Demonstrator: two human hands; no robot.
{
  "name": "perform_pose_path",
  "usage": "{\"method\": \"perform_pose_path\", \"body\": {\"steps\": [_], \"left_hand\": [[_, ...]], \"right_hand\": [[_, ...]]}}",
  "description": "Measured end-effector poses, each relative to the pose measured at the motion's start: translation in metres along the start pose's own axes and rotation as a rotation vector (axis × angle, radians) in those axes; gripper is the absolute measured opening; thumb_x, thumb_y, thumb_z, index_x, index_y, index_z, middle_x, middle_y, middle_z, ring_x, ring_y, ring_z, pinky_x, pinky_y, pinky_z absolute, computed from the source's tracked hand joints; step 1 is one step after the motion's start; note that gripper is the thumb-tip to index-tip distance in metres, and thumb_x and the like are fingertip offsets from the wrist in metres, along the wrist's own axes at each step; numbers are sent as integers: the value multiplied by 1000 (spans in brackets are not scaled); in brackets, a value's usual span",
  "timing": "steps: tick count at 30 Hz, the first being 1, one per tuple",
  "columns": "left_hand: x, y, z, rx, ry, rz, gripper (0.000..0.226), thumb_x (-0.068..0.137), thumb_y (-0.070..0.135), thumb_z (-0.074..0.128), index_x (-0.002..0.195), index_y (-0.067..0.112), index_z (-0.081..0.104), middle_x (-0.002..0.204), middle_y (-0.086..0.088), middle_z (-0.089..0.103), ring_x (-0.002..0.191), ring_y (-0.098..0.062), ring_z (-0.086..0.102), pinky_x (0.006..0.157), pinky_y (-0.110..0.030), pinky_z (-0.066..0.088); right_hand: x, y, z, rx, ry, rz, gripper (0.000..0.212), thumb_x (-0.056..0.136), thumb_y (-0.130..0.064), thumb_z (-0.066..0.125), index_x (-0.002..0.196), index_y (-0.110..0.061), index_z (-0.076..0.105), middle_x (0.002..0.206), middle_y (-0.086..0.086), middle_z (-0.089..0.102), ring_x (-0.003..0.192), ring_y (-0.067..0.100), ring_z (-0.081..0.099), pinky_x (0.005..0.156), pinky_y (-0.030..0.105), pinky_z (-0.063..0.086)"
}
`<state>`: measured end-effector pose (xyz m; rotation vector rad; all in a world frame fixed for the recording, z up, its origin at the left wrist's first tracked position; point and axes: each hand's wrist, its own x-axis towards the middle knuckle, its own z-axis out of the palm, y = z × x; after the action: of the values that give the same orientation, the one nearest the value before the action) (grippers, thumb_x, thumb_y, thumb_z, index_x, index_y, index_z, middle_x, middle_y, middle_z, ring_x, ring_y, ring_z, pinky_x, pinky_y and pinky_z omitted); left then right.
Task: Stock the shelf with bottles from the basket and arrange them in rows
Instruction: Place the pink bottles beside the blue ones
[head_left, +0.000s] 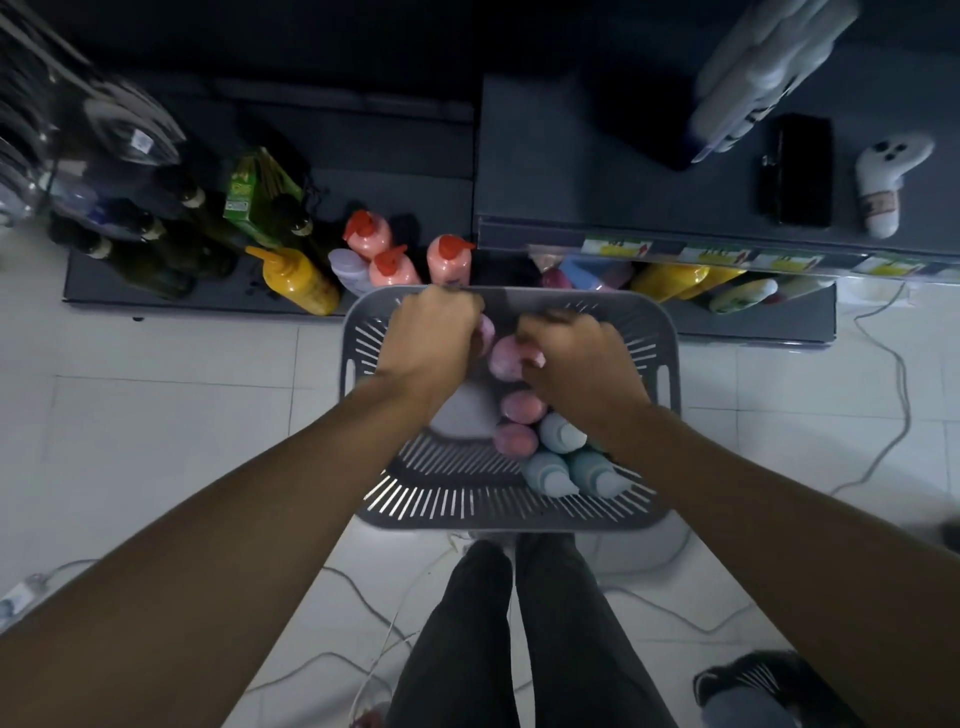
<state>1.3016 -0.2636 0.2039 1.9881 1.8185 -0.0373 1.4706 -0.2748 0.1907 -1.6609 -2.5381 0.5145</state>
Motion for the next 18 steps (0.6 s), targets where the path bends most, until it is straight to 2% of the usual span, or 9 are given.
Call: {"method": "perform_pose_path", "body": {"steps": [3, 8, 13, 18], "left_hand": [[-9, 9, -32, 44, -17, -5, 10, 87, 15, 65, 92, 13, 74, 96, -15, 67, 91, -39, 66, 74, -43, 54], [-26, 37, -91, 147, 31, 34, 17, 89, 21, 65, 99, 10, 73, 98, -17, 68, 94, -39, 66, 64, -38, 44], [-37, 72, -153, 119, 70, 24, 20, 83, 13, 67, 102, 12, 72, 99, -17, 63, 93, -42, 64, 71, -41, 53], [-38, 109, -202, 167, 125, 108, 26, 84, 17, 73, 109, 10, 72, 108, -20, 65, 99, -42, 65, 74, -41, 53]], "right_hand": [[-4, -6, -37, -15, -36, 46, 15, 86, -23, 59, 100, -19, 65, 99, 6, 69, 89, 34, 65, 71, 39, 51], [-15, -8, -108, 43, -23, 105, 20, 80, -21, 68, 99, -22, 68, 95, 3, 73, 93, 30, 66, 77, 40, 54], [-24, -1, -174, 10, -3, 136, 20, 76, -24, 71, 95, -24, 68, 94, 7, 71, 92, 34, 64, 78, 40, 53], [-29, 4, -233, -65, 73, 139, 12, 75, -20, 66, 85, -25, 64, 88, 7, 68, 85, 34, 63, 65, 32, 42]]}}
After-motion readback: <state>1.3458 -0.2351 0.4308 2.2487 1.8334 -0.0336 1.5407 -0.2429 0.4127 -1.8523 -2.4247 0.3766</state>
